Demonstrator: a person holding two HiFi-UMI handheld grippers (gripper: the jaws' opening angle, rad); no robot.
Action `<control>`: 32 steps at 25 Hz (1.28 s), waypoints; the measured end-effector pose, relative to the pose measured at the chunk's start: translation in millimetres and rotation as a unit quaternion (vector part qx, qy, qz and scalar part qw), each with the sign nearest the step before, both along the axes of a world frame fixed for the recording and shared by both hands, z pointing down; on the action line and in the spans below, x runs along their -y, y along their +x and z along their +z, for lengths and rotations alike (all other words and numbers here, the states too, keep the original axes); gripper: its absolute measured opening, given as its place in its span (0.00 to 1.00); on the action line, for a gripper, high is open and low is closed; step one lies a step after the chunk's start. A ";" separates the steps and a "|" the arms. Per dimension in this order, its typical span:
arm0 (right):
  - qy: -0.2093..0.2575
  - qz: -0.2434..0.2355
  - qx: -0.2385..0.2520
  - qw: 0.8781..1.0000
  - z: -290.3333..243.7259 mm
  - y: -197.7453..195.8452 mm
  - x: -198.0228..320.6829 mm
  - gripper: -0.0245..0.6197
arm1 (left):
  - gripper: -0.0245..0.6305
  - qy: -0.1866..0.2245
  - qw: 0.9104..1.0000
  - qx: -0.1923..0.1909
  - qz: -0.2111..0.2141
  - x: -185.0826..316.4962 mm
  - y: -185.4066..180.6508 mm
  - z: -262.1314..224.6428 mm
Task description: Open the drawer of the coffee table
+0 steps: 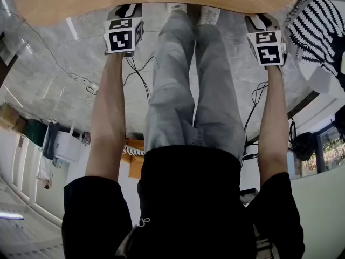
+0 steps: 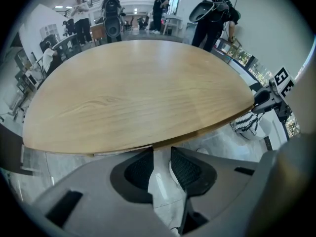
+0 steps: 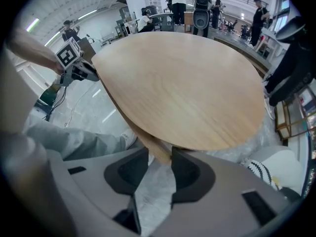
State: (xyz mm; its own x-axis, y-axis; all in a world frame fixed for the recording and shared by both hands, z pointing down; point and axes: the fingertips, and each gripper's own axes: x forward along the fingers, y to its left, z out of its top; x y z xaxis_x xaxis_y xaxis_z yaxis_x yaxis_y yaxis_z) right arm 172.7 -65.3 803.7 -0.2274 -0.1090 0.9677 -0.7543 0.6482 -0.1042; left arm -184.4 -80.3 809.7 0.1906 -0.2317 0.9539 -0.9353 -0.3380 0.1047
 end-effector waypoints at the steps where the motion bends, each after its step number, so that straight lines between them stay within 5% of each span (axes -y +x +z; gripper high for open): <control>1: -0.001 -0.006 -0.001 1.000 -0.2 -0.1 -0.8 0.25 | 0.19 -0.001 1.000 0.001 0.002 -0.5 -0.1 -0.1; 32: -0.138 -0.088 -0.022 0.986 2.9 -11.1 -166.4 0.23 | 0.16 -0.149 0.988 0.033 0.038 -170.1 -12.8 5.3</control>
